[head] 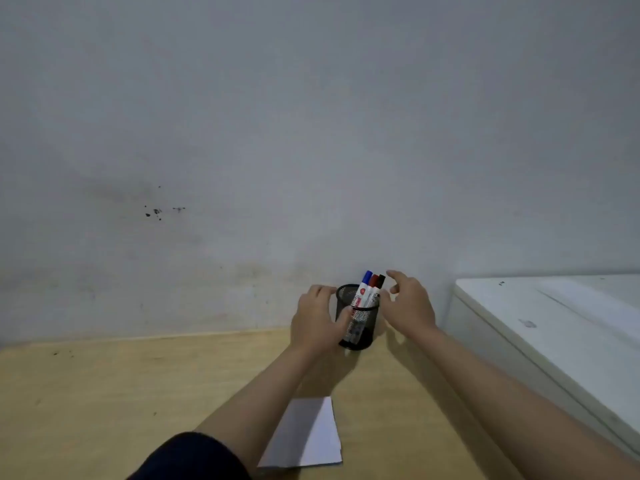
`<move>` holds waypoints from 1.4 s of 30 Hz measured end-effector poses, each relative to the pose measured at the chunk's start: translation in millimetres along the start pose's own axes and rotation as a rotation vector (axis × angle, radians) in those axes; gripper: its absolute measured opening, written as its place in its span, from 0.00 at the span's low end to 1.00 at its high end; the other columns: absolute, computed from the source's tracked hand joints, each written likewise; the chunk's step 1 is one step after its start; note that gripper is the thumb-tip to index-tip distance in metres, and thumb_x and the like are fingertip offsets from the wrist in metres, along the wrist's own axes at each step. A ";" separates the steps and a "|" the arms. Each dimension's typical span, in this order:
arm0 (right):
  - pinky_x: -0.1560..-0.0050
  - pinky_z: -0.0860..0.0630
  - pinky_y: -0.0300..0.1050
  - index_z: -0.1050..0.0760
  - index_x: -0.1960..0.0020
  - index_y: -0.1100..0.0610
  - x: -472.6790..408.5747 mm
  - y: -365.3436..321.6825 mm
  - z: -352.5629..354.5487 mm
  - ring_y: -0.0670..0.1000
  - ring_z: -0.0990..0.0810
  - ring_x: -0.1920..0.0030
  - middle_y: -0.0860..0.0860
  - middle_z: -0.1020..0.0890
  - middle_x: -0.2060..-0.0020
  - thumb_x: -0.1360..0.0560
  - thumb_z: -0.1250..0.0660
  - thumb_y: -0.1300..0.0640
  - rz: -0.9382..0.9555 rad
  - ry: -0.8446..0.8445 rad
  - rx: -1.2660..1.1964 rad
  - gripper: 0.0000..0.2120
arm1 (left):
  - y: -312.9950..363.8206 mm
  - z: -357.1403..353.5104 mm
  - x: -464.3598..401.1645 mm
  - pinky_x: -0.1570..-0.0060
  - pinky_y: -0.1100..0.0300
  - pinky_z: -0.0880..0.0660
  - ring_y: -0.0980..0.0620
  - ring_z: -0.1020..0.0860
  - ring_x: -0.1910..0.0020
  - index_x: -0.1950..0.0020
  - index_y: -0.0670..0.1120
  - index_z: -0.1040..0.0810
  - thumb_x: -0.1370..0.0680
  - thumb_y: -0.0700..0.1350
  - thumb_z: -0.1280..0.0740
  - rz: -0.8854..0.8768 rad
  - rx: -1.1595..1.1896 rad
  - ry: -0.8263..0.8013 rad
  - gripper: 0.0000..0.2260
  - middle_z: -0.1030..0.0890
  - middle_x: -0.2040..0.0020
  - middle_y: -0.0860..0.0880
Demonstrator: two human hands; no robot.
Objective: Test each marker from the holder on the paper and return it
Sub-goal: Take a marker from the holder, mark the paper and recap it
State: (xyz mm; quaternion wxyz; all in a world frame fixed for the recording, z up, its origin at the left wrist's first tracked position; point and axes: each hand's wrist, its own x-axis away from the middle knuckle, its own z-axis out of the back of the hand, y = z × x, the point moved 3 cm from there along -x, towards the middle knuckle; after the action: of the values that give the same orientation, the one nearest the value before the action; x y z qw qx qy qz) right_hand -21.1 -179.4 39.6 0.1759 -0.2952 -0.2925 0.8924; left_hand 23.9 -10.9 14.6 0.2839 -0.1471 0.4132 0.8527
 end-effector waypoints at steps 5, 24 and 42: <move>0.49 0.23 0.52 0.30 0.33 0.55 -20.5 8.0 -15.2 0.55 0.23 0.44 0.58 0.25 0.42 0.25 0.37 0.52 -0.048 -0.048 0.075 0.21 | -10.0 -18.2 -12.9 0.52 0.54 0.24 0.50 0.27 0.44 0.44 0.45 0.24 0.26 0.54 0.35 0.005 -0.046 0.034 0.16 0.23 0.44 0.49; 0.52 0.20 0.46 0.23 0.59 0.56 101.3 -73.4 65.2 0.50 0.18 0.57 0.52 0.18 0.60 0.32 0.28 0.66 0.272 0.164 -0.509 0.07 | 64.1 43.8 26.9 0.64 0.58 0.24 0.50 0.20 0.68 0.60 0.43 0.21 0.25 0.48 0.34 0.677 1.012 -0.285 0.09 0.18 0.71 0.48; 0.61 0.29 0.48 0.21 0.58 0.62 155.4 -152.1 56.9 0.51 0.27 0.67 0.55 0.24 0.70 0.26 0.33 0.52 -0.048 0.027 -0.713 0.13 | 62.2 150.1 114.4 0.66 0.66 0.27 0.56 0.23 0.67 0.42 0.39 0.23 0.29 0.37 0.28 0.272 0.857 -0.059 0.16 0.22 0.63 0.48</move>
State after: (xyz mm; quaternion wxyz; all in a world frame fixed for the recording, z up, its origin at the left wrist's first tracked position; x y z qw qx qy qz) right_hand -154.2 -10.9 106.2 0.0866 -0.3429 -0.5902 0.7257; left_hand -107.2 118.0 90.0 0.2161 0.0639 0.7362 0.6382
